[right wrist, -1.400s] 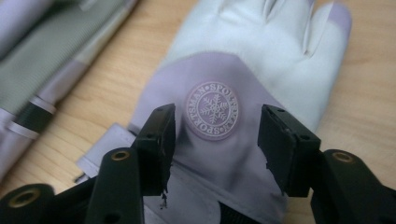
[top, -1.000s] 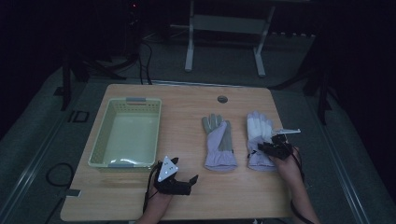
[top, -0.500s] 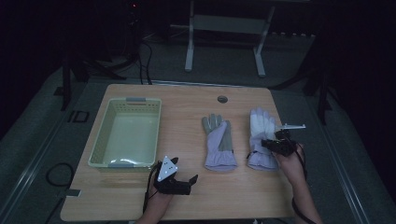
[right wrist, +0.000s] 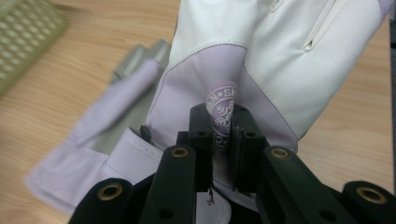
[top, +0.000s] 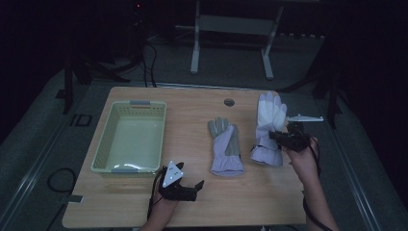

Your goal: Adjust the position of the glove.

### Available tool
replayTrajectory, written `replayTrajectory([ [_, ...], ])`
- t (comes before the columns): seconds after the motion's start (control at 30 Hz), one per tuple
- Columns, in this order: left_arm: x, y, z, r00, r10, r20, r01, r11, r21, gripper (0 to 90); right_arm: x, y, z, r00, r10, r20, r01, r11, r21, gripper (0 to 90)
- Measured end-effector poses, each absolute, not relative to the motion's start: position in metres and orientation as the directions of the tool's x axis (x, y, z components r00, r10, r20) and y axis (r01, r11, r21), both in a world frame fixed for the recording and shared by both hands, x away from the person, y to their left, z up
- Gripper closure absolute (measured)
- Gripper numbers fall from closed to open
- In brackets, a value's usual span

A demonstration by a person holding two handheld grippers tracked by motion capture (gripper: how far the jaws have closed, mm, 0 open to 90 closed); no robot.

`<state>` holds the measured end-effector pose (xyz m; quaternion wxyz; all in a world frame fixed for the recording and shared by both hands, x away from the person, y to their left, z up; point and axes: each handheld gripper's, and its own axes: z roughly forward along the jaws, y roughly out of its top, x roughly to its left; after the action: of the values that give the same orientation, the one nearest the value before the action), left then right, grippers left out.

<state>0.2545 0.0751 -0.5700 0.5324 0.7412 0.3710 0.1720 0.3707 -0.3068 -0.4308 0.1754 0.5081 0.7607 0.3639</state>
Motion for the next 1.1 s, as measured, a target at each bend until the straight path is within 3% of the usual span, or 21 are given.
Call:
replayTrajectory([
  [0.23,0.254,0.075,-0.57,0.666,0.733,-0.139,0.366,-0.159,0.917,0.6,0.365,-0.278,-0.407,-0.47,0.877,0.105,0.624,0.246,0.741,81.0],
  [0.57,0.254,0.075,-0.57,0.669,0.731,-0.135,0.362,-0.161,0.918,0.6,0.364,-0.223,-0.405,-0.501,0.858,0.109,0.624,0.272,0.733,80.9],
  [1.1,0.254,0.075,-0.57,0.67,0.73,-0.135,0.362,-0.162,0.918,0.6,0.375,-0.181,-0.455,-0.511,0.851,0.126,0.699,0.325,0.637,80.4],
])
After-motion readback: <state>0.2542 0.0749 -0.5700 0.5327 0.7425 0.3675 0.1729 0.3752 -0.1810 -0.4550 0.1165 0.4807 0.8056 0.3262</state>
